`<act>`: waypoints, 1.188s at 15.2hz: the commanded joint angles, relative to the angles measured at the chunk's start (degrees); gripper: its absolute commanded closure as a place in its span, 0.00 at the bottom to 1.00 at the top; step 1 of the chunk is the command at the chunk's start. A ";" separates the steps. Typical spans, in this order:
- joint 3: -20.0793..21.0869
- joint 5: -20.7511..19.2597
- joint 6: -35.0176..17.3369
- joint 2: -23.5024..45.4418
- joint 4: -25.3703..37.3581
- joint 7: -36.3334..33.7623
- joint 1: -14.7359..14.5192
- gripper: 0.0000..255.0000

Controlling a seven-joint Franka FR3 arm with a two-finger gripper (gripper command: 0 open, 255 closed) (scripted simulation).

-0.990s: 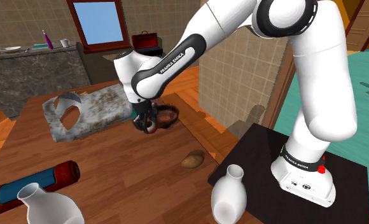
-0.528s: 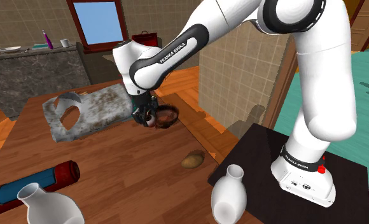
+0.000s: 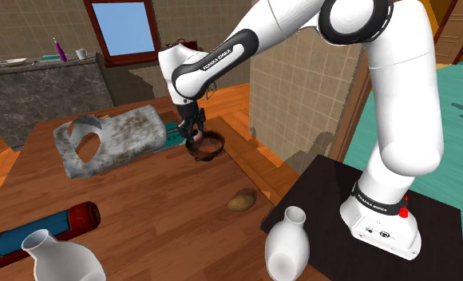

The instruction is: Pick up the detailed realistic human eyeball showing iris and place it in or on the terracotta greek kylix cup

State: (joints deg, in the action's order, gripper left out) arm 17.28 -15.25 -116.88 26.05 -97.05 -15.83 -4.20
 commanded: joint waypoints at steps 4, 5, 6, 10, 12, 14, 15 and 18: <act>-1.91 -0.20 1.03 3.06 4.94 6.23 3.75 1.00; -1.97 -0.34 0.44 3.39 4.66 6.09 3.73 1.00; -2.04 -0.48 -0.16 3.72 4.37 5.96 3.71 1.00; -2.35 -1.06 -2.46 5.19 3.47 5.41 3.57 1.00; -2.52 -1.36 -3.58 5.97 3.09 5.13 3.49 1.00; -2.69 -1.67 -4.68 6.78 2.76 4.85 3.39 1.00; -2.78 -1.83 -5.23 7.20 2.62 4.71 3.35 1.00; -3.03 -2.23 -6.59 8.31 2.32 4.35 3.21 1.00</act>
State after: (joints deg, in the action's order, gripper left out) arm 14.30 -17.37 -122.98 34.20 -94.41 -11.30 -0.94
